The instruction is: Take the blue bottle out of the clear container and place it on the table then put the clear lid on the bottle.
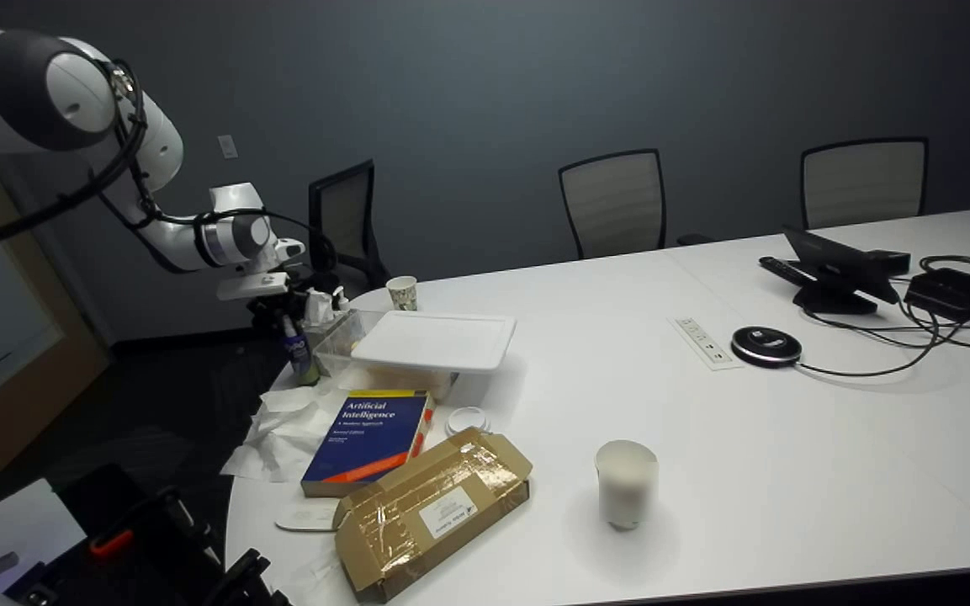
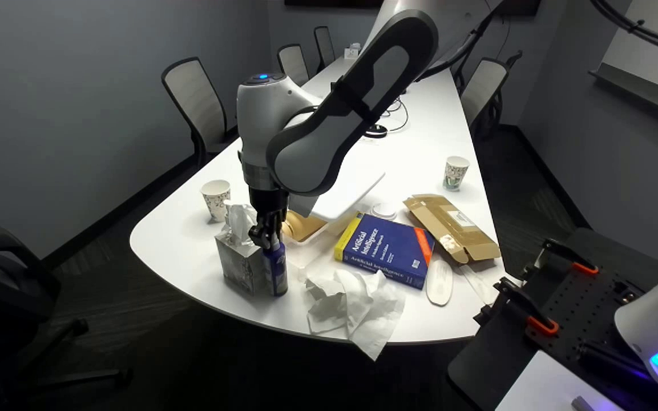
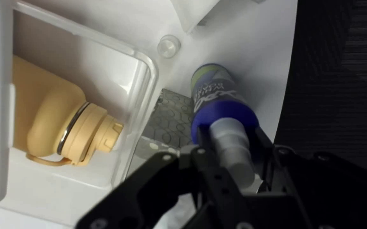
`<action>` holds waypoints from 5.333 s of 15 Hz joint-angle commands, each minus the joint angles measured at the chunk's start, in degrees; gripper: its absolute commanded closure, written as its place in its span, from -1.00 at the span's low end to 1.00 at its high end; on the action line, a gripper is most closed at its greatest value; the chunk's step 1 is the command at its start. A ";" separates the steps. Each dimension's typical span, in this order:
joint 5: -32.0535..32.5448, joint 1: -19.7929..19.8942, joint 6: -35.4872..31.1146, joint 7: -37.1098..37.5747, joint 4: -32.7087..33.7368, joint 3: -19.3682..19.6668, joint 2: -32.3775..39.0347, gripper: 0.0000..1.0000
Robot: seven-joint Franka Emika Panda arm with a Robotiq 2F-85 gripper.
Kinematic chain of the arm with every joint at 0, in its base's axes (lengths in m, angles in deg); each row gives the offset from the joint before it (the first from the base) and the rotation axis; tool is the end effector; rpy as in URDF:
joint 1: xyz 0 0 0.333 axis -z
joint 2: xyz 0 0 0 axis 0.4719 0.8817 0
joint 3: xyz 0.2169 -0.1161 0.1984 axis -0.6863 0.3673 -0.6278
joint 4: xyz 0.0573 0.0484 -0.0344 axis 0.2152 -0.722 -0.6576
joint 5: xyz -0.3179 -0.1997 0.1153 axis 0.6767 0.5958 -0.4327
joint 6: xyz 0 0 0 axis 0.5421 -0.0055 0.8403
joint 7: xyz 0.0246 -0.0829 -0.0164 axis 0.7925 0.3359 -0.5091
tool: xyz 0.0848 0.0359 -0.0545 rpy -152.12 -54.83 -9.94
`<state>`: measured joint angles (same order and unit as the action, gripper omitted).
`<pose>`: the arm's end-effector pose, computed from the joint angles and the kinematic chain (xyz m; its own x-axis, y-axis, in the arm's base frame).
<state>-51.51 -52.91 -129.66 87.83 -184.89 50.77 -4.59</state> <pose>0.5805 0.3520 0.1362 0.8028 0.5916 0.0742 0.5899 -0.8062 0.0456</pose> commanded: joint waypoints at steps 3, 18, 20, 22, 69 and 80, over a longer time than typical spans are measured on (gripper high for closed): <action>0.02 0.02 2.56 -1.16 1.81 -0.36 0.43 -0.69; -9.98 5.03 1.15 6.56 -9.95 -1.82 -14.37 -1.00; -11.80 5.18 0.66 10.64 -13.84 -1.57 -16.83 -1.00; -14.11 5.27 -0.07 14.47 -17.53 -1.80 -18.71 -1.00; -18.91 -1.63 -20.46 16.49 -9.94 7.26 7.45 -1.00; -19.88 -2.05 -25.85 16.10 -8.56 8.22 10.18 -1.00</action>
<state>-71.39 -54.01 -153.86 102.69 -194.78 58.10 4.44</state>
